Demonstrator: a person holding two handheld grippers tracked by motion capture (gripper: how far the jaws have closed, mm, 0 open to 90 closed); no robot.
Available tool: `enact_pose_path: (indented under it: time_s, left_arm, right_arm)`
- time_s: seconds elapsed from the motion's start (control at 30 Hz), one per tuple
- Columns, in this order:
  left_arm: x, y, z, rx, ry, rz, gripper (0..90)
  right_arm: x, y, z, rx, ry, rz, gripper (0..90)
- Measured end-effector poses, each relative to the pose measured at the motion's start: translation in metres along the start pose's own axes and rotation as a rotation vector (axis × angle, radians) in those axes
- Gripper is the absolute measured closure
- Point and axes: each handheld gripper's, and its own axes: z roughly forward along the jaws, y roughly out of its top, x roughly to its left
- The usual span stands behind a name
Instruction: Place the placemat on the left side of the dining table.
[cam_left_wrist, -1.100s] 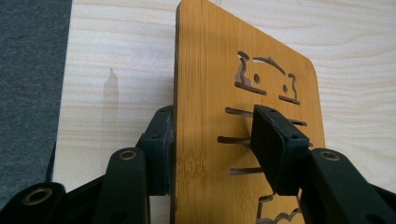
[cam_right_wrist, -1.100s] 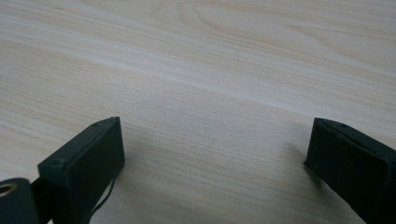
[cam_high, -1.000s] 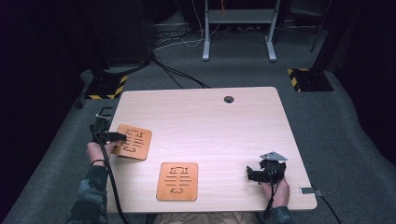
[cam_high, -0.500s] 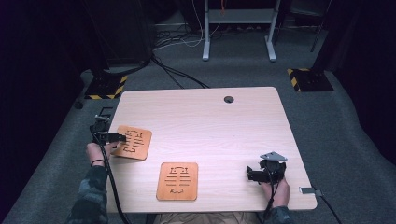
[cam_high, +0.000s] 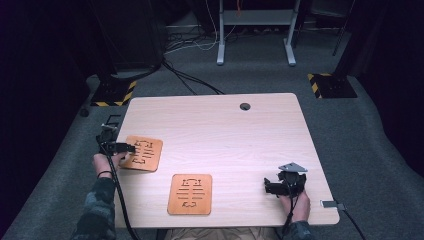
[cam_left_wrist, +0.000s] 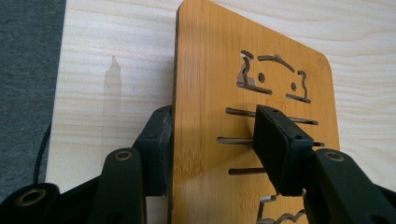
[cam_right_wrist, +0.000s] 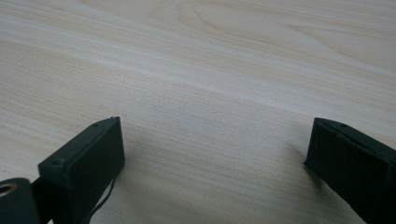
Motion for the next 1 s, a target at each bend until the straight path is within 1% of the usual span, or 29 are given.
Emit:
enact_pose_path:
  time_s: [0.1, 0.17, 0.2, 0.27, 0.3, 0.33, 0.47, 0.5, 0.53, 0.57, 0.63, 0.7, 0.73, 0.77, 0.8, 0.87, 0.93, 0.97, 1.0]
  left_arm:
    - [0.002, 0.0, 0.001, 0.001, -0.006, -0.004, 49.1]
    - [0.002, -0.001, 0.002, 0.005, -0.004, -0.008, 48.6]
    - [0.002, -0.001, 0.004, 0.011, 0.008, -0.007, 48.3]
    - [0.002, -0.002, 0.005, 0.008, 0.008, -0.012, 48.1]
    - [0.003, -0.002, 0.005, 0.017, 0.008, -0.005, 47.9]
    - [0.003, -0.002, 0.005, 0.015, 0.011, -0.013, 47.9]
    - [0.003, -0.002, 0.005, 0.014, 0.013, -0.01, 47.7]
    - [0.003, -0.002, 0.006, 0.02, 0.013, -0.024, 47.7]
    - [0.003, -0.002, 0.006, 0.02, 0.013, -0.024, 47.6]
    - [0.004, -0.002, 0.006, 0.019, 0.013, -0.013, 47.6]
    - [0.004, -0.002, 0.008, 0.006, 0.011, -0.013, 47.3]
    - [0.005, -0.003, 0.009, 0.008, 0.013, -0.014, 47.2]
    - [0.005, -0.003, 0.009, 0.022, 0.022, -0.006, 46.6]
    - [0.005, -0.003, 0.009, 0.022, 0.022, -0.006, 46.5]
    - [0.003, -0.003, 0.01, 0.033, 0.056, 0.011, 46.3]
    - [0.004, -0.004, 0.011, 0.042, 0.057, 0.016, 46.0]
    - [0.005, -0.006, 0.013, 0.038, 0.063, 0.017, 45.4]
    - [0.004, -0.006, 0.013, 0.038, 0.077, 0.023, 45.2]
    - [0.002, -0.006, 0.014, 0.037, 0.098, 0.019, 47.6]
  right_arm:
    - [0.0, 0.0, 0.0, 0.001, 0.001, 0.0, 3.2]
    - [0.0, 0.0, 0.0, 0.0, -0.001, 0.002, 3.2]
    - [0.0, 0.0, 0.0, 0.0, -0.001, -0.001, 3.2]
    - [0.0, 0.0, 0.0, 0.0, 0.0, -0.001, 3.2]
    - [0.0, 0.0, 0.0, 0.001, 0.001, -0.001, 3.2]
    - [0.0, 0.0, 0.0, 0.001, 0.001, -0.001, 3.2]
    - [0.0, 0.0, 0.0, 0.001, 0.001, -0.001, 3.2]
    - [0.0, 0.0, 0.0, 0.001, -0.001, -0.001, 3.2]
    - [0.0, 0.0, 0.0, 0.001, -0.001, -0.001, 3.2]
    - [0.0, 0.0, 0.0, 0.001, 0.001, -0.001, 3.2]
    - [0.0, 0.0, 0.0, 0.002, 0.001, -0.001, 3.2]
    - [0.0, 0.0, 0.0, 0.0, -0.001, -0.001, 3.2]
    - [0.0, 0.0, 0.0, 0.0, -0.001, -0.001, 3.2]
    - [0.0, 0.0, 0.0, 0.0, -0.001, -0.001, 3.2]
    - [0.0, 0.0, 0.0, 0.001, -0.001, -0.001, 3.2]
    - [0.0, 0.0, 0.0, 0.001, -0.001, -0.001, 3.2]
    - [0.0, 0.0, 0.0, 0.001, -0.001, -0.001, 3.2]
    - [0.0, 0.0, 0.0, 0.001, -0.001, -0.001, 3.2]
    - [0.0, 0.0, 0.0, 0.0, -0.001, 0.0, 3.2]
